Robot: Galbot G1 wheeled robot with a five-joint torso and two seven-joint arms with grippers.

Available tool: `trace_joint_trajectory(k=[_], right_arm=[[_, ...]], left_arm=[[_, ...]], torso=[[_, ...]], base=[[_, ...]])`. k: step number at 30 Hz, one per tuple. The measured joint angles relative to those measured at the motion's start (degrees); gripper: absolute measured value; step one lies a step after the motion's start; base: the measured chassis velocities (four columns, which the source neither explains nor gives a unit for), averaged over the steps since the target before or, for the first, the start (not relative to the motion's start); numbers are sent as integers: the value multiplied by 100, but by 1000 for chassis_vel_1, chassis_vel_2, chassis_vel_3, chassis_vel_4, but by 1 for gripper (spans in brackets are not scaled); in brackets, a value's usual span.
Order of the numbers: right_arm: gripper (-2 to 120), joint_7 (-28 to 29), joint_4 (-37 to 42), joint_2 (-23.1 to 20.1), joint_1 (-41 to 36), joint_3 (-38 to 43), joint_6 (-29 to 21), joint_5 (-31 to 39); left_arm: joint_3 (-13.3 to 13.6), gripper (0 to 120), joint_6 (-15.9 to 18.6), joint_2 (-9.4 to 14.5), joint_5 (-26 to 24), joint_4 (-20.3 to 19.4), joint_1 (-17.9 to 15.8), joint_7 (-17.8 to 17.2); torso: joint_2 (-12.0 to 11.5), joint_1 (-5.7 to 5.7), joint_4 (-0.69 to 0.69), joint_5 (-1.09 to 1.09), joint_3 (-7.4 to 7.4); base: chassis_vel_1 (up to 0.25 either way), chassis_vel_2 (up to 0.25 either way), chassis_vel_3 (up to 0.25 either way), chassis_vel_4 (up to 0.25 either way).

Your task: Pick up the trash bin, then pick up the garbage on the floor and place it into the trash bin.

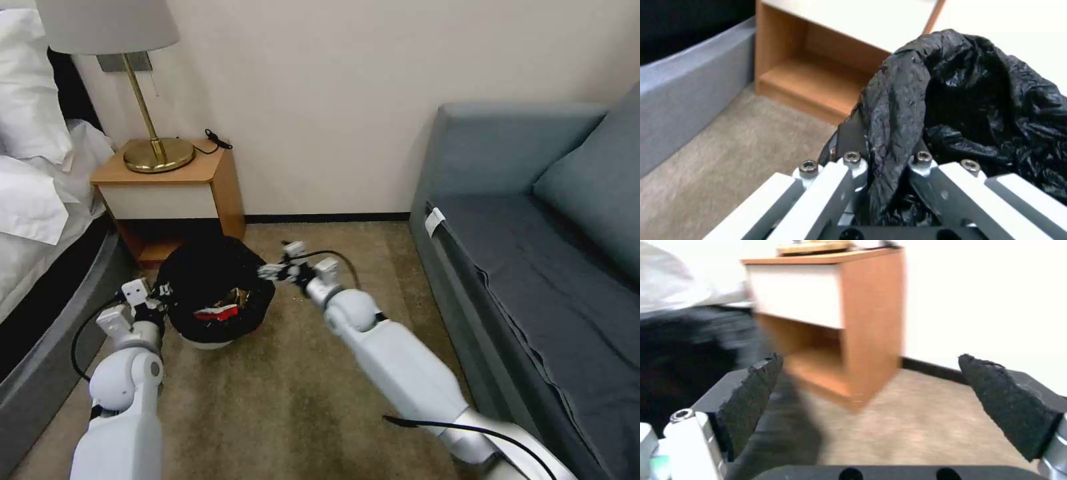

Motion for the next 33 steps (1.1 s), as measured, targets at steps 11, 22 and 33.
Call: trace_joint_trajectory(k=[11, 22, 33], right_arm=[[100, 3, -81, -283, -420, 819, 71, -156], [100, -186, -91, -305, -683, 1009, 81, -276], [100, -223, 13, -273, -896, 1089, 85, -311]], left_arm=[[-333, 4, -9, 23, -858, 452, 108, -81], [-331, 9, -71, 32, -1389, 938, 80, -58], [-480, 49, -99, 130, -1234, 1040, 117, -68]], torso=[[0, 0, 0, -1, 0], [0, 0, 0, -2, 0], [0, 0, 1, -2, 0]], base=[[0, 0, 0, 0], [0, 0, 0, 0], [0, 0, 0, 0]])
